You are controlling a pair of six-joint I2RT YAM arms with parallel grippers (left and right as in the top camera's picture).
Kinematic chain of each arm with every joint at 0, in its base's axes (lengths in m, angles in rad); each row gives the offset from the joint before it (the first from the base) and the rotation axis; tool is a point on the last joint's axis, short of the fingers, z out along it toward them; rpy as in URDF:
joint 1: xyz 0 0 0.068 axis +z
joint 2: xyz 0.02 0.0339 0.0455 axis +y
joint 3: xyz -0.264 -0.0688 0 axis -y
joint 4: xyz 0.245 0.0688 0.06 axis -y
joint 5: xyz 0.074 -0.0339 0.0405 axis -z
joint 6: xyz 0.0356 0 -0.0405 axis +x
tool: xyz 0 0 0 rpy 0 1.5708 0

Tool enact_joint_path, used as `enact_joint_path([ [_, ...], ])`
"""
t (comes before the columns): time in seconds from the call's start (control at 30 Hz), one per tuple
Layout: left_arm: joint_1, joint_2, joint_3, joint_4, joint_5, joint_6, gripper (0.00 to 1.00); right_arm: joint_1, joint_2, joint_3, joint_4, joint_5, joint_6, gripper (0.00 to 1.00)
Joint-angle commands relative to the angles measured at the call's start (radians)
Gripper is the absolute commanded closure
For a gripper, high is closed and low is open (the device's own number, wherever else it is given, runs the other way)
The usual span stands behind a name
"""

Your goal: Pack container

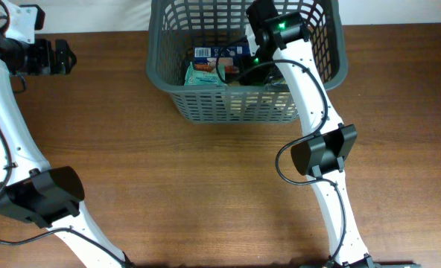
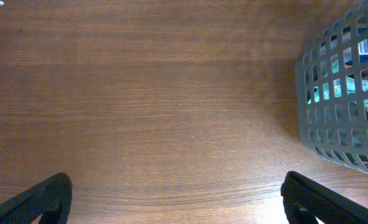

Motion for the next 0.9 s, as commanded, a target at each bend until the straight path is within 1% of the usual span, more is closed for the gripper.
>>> enact_joint_path([
  [0.0,0.0,0.0,-0.006,-0.001,0.004,-0.013,0.01,-0.004,-0.034,0.02,0.003,-0.022,-0.039,0.21],
  [0.07,0.0,0.0,-0.006,-0.001,0.004,-0.013,0.01,-0.019,-0.086,0.027,-0.005,-0.021,-0.048,0.04],
  [0.13,0.0,0.0,-0.006,0.0,0.004,-0.013,0.01,-0.04,-0.17,0.029,0.003,-0.02,-0.081,0.01],
  [0.2,0.0,0.0,-0.006,0.0,0.004,-0.013,0.01,-0.067,-0.264,0.03,0.014,-0.007,-0.087,0.01],
  [0.23,0.0,0.0,-0.006,0.0,0.004,-0.013,0.01,-0.095,-0.351,0.03,0.023,0.018,-0.087,0.01],
  [0.47,0.0,0.0,-0.006,-0.001,0.004,-0.013,0.01,-0.245,-0.61,0.029,0.022,0.18,-0.087,0.01],
  [0.73,0.0,0.0,-0.006,-0.001,0.004,-0.013,0.01,-0.529,-0.877,0.029,-0.032,0.172,-0.086,0.01],
  [0.87,0.0,0.0,-0.006,-0.001,0.004,-0.013,0.01,-0.6,-1.02,0.029,-0.013,0.171,-0.086,0.01],
])
